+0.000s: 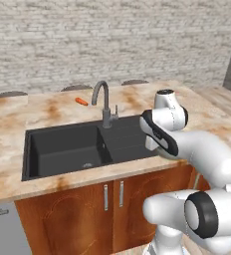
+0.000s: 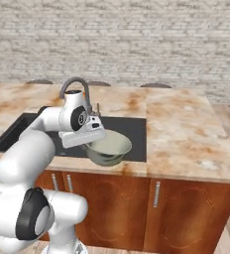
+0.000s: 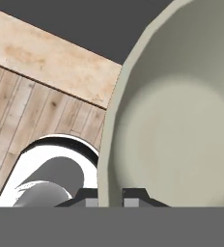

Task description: Place the two vegetables and bowl onto the tray for setting up a vegetable dip station.

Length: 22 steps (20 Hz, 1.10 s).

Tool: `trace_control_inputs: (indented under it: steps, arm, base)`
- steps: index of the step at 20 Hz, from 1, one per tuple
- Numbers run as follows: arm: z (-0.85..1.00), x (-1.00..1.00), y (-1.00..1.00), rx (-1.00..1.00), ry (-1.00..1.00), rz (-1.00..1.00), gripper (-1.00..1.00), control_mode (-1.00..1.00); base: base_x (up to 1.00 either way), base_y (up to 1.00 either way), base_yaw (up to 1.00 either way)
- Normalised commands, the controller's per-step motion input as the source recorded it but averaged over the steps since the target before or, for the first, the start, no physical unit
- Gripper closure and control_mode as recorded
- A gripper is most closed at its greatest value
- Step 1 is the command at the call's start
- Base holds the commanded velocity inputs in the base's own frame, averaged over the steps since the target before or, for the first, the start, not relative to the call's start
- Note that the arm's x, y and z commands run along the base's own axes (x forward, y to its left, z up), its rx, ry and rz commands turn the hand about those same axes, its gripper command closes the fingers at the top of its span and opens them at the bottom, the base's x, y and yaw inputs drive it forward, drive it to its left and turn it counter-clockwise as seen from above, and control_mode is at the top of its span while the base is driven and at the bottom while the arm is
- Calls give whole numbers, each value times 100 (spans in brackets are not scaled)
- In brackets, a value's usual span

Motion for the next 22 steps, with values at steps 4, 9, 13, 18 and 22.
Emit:
trace_control_inputs:
  steps: [4,9,13,18,22]
  arm:
    - [0,0,0,0,0,0,100,100]
    - [0,0,0,0,0,0,100,100]
    - [0,0,0,0,0,0,100,100]
    - [0,0,0,0,0,0,100,100]
    - [0,0,0,0,0,0,100,100]
  base:
    - [-15,67,-4]
    - [-13,68,-4]
    - [-10,69,-2]
    - [-7,72,0]
    - [-5,73,0]
